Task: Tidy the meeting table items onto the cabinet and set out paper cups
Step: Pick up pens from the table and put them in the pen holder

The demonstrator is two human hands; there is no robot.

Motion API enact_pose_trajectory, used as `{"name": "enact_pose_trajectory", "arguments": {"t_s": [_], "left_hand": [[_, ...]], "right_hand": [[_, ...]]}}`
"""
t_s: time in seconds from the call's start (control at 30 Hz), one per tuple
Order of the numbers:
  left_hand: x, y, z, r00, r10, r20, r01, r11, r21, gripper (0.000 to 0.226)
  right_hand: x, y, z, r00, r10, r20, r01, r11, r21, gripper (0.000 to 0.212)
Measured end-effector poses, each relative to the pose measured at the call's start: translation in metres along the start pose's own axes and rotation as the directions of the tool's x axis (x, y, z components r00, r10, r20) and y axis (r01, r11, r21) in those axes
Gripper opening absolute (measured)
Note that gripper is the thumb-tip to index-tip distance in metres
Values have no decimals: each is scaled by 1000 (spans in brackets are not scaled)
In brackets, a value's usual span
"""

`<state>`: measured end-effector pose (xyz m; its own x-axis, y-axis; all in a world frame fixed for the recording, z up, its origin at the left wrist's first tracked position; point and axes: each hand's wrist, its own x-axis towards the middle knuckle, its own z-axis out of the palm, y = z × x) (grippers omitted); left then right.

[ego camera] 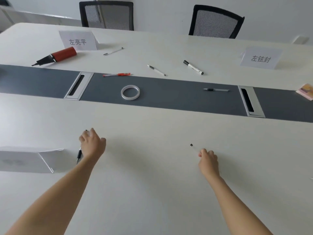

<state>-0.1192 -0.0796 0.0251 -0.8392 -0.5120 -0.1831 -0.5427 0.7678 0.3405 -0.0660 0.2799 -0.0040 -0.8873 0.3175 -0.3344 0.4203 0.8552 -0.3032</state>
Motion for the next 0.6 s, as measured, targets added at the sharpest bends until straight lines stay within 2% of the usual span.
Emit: {"name": "enact_pose_trajectory", "arguments": {"t_s": [0.13,0.27,0.33,0.43,0.53,0.6], "left_hand": [[17,-3,3,983,-178,49,175,982,66,39],[21,-5,10,983,-184,-13,185,980,79,31],[17,-5,17,996,-83,-34,84,996,10,36],[3,9,29,985,138,-104,-146,987,-70,37],[-10,41,39,914,362,-183,-383,919,-97,35],[-16,64,44,858,487,-162,-503,861,-78,36]], "right_hand": [[1,-1,-2,1000,18,20,-17,1000,-3,31],[2,0,-3,999,19,41,-19,1000,-3,33],[4,1,-2,999,15,46,-15,1000,-7,34],[7,5,-2,998,-8,57,8,1000,13,29],[17,9,-10,995,-79,66,77,996,41,24],[32,11,-23,993,-115,24,115,993,3,26]]}}
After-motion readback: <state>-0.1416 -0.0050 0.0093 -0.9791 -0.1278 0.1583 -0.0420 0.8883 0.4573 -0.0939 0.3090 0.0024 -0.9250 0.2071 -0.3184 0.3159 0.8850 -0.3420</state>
